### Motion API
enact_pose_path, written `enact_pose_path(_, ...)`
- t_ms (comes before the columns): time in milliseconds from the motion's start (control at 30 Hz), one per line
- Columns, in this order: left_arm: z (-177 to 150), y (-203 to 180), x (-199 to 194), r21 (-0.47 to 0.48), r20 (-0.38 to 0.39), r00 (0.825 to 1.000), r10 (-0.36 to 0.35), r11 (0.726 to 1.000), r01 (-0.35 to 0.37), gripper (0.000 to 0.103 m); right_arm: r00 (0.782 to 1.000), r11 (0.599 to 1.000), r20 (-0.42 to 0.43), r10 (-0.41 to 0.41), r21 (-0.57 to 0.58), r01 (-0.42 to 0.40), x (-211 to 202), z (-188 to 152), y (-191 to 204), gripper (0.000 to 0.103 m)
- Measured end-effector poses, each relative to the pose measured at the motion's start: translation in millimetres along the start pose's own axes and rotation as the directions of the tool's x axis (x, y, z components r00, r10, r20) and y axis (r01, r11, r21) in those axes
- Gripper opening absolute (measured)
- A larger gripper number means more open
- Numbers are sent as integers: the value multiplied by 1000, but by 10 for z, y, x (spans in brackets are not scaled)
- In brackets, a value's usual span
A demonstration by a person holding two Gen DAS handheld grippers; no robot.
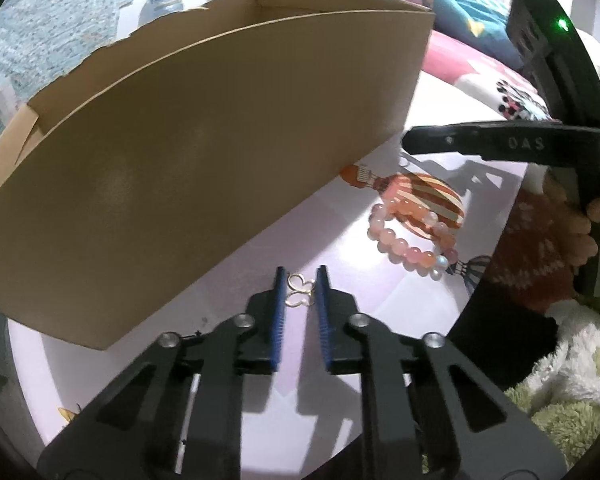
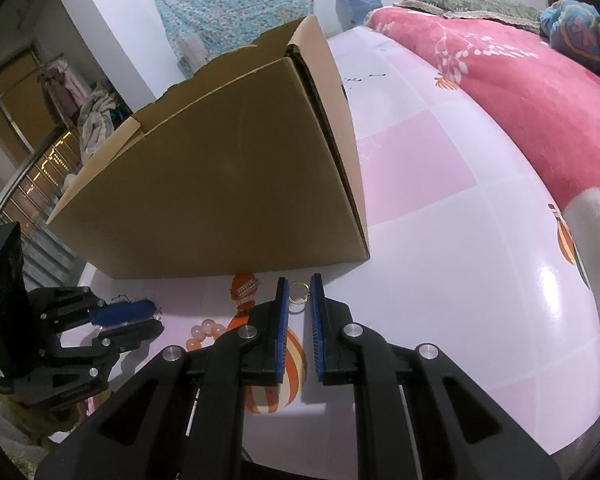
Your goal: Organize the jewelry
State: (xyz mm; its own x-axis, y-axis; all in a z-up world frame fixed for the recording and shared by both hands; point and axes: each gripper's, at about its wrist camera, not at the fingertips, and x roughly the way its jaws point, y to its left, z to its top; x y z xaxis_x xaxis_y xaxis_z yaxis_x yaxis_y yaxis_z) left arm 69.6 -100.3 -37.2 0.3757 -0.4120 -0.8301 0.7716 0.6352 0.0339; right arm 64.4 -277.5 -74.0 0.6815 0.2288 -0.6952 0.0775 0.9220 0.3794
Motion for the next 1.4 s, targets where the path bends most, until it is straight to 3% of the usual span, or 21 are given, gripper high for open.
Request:
enact_pose_path(433,9,-61,21,16,8,1000,5,1000,-5,11,1000,1000,9,-1,-1,1,-20,-7,-4,11)
enact_pose_path(467,7,-63,20,17,10,1000,5,1000,-6,9,1000,1000,9,-1,-1,1,-24,-10,-1,11)
enact_pose_path(500,5,-62,14,18,14,1000,4,1000,-4,0,1000,1000,10,-1,-1,1,-27,-10,0,11)
enact_pose_path(833,-4,55,-98,-44,35,999,-4,999,6,0,1000,1000,17,-3,-1,3,-67,-16,-1,11)
enact_pose_path(1100,-47,121,-81,-44,14,996,92,995,-91,0,1000,1000,12,4,-11,-4,-67,-10,22,11)
enact_pose_path(1400,-71,-11,-25,-22,0,997,73,997,-73,0,1000,1000,12,0,-10,0,-59,-2,19,11)
